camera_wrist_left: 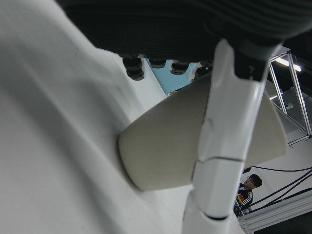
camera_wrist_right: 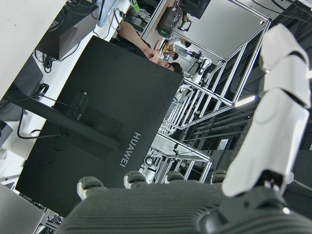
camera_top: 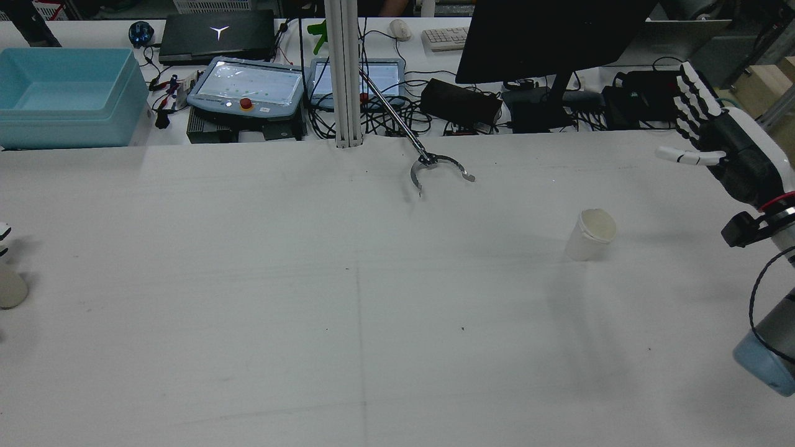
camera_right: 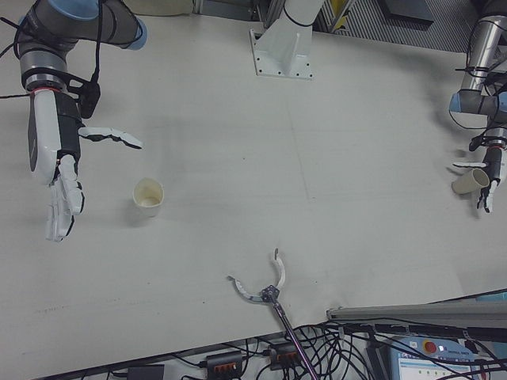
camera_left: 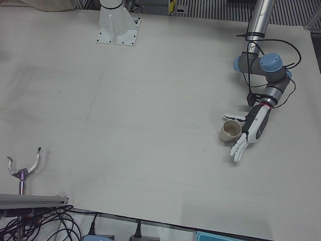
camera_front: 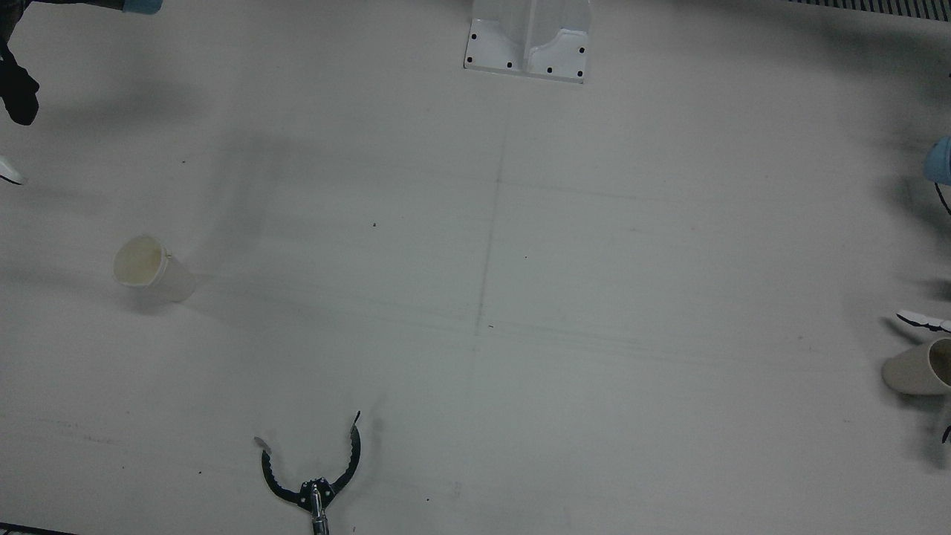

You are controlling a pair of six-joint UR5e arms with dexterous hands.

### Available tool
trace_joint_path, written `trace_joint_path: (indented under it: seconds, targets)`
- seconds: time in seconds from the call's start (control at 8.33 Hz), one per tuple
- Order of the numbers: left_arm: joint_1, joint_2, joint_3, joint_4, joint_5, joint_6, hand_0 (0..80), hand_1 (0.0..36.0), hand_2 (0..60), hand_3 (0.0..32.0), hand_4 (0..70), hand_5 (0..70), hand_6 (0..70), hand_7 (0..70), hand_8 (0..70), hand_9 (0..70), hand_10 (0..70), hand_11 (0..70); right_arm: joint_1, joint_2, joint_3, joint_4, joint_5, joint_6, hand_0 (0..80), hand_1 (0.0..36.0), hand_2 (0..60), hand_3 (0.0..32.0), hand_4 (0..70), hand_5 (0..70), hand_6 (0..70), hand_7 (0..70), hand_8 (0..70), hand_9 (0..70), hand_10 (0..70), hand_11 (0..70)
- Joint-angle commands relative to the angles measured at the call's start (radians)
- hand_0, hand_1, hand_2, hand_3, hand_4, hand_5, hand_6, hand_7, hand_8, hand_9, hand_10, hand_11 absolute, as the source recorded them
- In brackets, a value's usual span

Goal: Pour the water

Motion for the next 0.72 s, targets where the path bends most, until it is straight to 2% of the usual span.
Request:
trace_joint_path:
  seconds: [0.0,0.24,0.48,0.6]
  targets:
    - [0.003,-0.007,0.021,0.001,-0.003,-0.025,80.0,20.9,0.0,0.0,13.7,0.0,2.7,0.0,0.0,0.0,4.2,9.5,0.0,0.0,0.001,0.0,0.0,-0.001,47.2,18.2,18.6,24.8,0.0,4.9,1.5,1.1,1.6,0.3,0.0,0.0]
    - [0.003,-0.009,0.019,0.005,-0.003,-0.041,80.0,19.6,0.0,0.0,16.1,0.0,3.0,0.0,0.0,0.0,4.7,10.0,0.0,0.0,0.0,0.0,-0.001,0.002,47.1,17.8,17.8,24.4,0.0,4.8,1.4,0.7,1.7,0.5,0.0,0.0]
    - [0.003,-0.009,0.016,0.03,-0.001,-0.061,80.0,21.2,0.0,0.0,23.2,0.0,3.8,1.2,0.0,0.0,5.9,11.7,0.001,-0.002,0.0,0.0,-0.001,0.0,46.9,17.3,17.3,24.4,0.0,4.7,1.5,0.9,1.8,0.5,0.0,0.0]
    - [0.003,-0.009,0.011,0.042,-0.003,-0.061,80.0,29.0,0.0,0.0,34.6,43.4,4.8,3.2,0.0,0.0,7.5,14.5,0.0,0.0,0.0,0.0,-0.001,-0.001,46.6,16.9,17.2,24.4,0.0,4.6,1.4,0.5,2.1,0.8,0.0,0.0]
